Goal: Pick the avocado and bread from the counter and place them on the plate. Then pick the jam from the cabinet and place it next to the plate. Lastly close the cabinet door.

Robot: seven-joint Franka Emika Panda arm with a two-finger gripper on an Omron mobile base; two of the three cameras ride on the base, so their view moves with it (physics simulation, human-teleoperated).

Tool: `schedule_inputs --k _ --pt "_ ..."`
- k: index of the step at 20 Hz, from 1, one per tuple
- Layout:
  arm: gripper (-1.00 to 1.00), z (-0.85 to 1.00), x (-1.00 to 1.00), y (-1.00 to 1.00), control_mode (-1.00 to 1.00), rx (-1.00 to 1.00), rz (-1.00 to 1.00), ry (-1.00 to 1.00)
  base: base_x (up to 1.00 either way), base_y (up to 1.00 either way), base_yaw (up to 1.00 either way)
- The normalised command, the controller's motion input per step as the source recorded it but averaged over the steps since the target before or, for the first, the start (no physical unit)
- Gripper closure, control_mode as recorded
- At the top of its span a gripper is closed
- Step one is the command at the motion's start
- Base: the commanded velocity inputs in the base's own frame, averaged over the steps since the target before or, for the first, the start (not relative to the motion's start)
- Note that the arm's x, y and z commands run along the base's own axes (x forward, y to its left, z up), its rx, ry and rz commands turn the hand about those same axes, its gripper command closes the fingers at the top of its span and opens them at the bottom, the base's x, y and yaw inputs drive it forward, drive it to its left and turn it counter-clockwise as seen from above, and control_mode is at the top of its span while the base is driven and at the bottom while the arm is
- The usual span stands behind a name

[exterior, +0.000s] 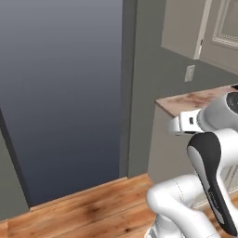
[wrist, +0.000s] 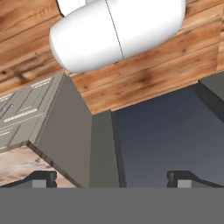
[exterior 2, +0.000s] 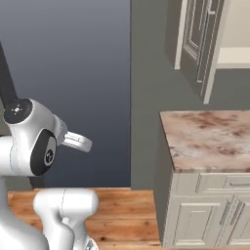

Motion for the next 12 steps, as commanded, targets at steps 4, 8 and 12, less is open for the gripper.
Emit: schedule_inputs --k 4,8,12 --pt "-1.00 0.00 0.00 0.00 1.00 0.00 0.00 0.00 -0.16 0.00 -0.33" --pt "-1.00 0.00 0.00 0.00 1.00 0.00 0.00 0.00 -0.11 -0.01 -0.34" --pt "-1.00 0.00 0.00 0.00 1.00 0.00 0.00 0.00 -0.05 -0.01 -0.36"
